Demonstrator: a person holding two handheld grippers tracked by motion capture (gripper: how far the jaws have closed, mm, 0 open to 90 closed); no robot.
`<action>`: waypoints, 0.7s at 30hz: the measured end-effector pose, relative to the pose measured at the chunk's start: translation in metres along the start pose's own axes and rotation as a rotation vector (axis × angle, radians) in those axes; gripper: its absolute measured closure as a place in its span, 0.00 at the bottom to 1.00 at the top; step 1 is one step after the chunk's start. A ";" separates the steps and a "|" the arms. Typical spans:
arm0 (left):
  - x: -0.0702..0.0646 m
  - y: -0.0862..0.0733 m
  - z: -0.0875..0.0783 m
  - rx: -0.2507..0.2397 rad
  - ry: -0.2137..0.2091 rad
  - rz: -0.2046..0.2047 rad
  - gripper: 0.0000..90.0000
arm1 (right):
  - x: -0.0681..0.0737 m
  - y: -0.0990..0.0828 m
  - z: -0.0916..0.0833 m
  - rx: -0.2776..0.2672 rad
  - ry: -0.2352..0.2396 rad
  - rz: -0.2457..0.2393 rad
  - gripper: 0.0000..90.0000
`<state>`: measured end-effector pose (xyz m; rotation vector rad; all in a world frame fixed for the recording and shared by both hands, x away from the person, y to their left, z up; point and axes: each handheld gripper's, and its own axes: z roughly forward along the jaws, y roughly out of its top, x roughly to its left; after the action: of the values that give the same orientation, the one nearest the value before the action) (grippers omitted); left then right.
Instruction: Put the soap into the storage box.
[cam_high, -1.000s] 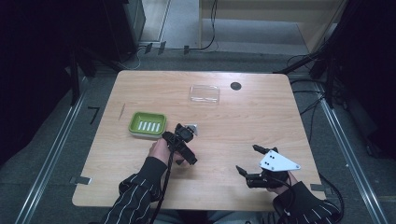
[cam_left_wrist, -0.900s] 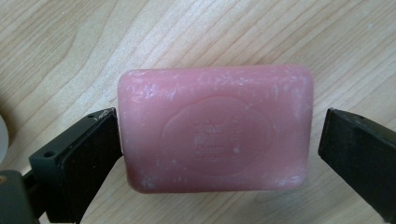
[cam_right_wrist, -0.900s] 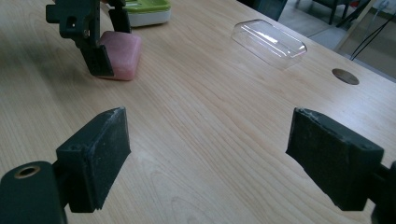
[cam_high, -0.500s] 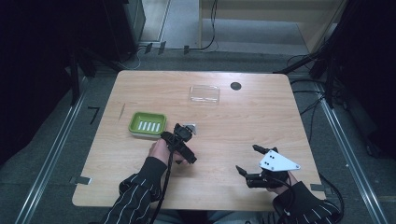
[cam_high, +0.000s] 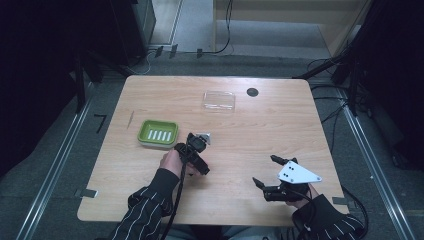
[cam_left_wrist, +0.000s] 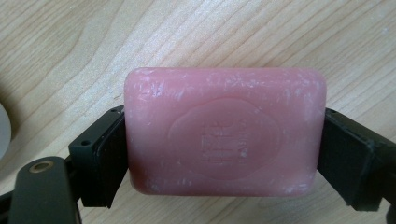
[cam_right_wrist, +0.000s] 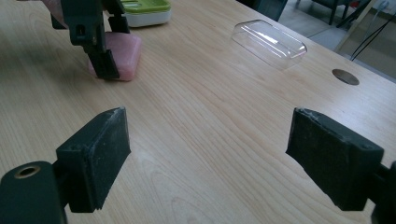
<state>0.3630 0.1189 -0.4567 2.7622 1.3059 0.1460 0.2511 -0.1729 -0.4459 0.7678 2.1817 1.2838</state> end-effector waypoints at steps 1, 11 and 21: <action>0.000 0.000 0.000 -0.001 0.000 0.000 0.15 | 0.000 0.000 0.000 0.003 0.001 0.002 0.15; -0.001 0.000 0.004 0.007 0.007 0.007 0.15 | 0.000 0.000 0.000 0.002 0.000 0.000 0.15; -0.001 -0.001 0.004 0.001 0.005 0.026 0.15 | 0.000 0.000 0.000 0.001 -0.002 0.000 0.15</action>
<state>0.3623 0.1190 -0.4610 2.7825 1.2722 0.1542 0.2512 -0.1729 -0.4459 0.7697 2.1807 1.2819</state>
